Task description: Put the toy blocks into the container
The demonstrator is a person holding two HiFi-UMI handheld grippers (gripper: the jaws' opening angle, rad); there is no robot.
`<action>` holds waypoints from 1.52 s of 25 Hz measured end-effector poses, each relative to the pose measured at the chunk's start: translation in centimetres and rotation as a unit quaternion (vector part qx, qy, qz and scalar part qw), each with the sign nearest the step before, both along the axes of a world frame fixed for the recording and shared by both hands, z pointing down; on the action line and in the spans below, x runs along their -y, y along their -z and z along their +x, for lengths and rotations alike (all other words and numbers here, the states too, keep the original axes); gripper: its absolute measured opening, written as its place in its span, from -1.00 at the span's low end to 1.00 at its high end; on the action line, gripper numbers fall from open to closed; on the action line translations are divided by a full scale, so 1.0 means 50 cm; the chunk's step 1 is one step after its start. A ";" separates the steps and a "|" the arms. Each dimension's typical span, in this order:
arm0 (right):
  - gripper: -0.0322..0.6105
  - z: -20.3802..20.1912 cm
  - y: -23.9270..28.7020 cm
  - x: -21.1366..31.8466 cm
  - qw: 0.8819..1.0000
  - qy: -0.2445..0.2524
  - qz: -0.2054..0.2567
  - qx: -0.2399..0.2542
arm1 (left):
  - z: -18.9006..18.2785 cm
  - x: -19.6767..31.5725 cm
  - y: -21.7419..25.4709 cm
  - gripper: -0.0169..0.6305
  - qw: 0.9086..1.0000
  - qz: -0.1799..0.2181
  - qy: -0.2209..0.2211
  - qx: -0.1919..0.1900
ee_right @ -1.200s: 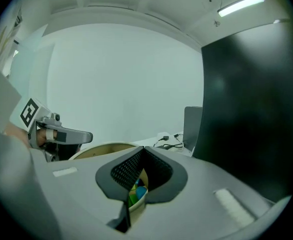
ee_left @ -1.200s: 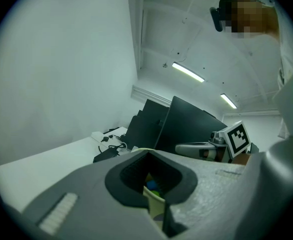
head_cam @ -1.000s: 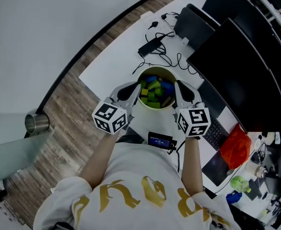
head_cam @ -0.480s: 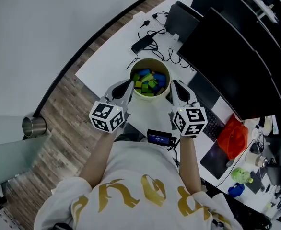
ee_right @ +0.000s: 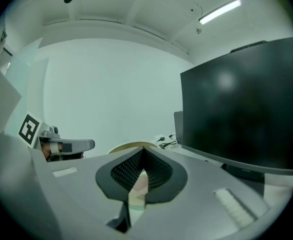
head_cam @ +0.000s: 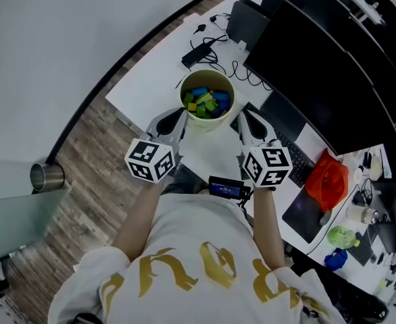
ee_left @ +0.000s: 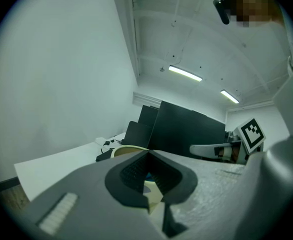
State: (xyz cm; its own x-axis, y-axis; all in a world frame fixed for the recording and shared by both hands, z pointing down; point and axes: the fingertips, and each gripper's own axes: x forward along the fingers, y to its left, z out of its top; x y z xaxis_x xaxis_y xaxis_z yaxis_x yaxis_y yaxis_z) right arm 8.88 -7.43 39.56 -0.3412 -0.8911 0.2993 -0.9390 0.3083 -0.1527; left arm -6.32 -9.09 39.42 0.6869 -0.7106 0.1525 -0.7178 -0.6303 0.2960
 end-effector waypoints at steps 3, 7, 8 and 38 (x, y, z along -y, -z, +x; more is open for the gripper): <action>-0.83 0.002 0.003 -0.008 1.000 -0.002 0.001 0.001 | 0.003 -0.007 0.002 -0.93 1.000 0.002 -0.002 0.000; -0.83 0.001 0.001 -0.017 1.000 -0.002 -0.002 0.000 | 0.005 -0.013 0.006 -0.93 1.000 0.003 -0.006 -0.001; -0.83 0.001 0.001 -0.018 1.000 -0.002 -0.003 -0.001 | 0.006 -0.013 0.007 -0.93 1.000 0.004 -0.007 -0.002; -0.83 -0.014 -0.014 -0.028 1.000 0.002 -0.016 -0.009 | -0.009 -0.019 0.006 -0.93 1.000 0.001 -0.002 -0.006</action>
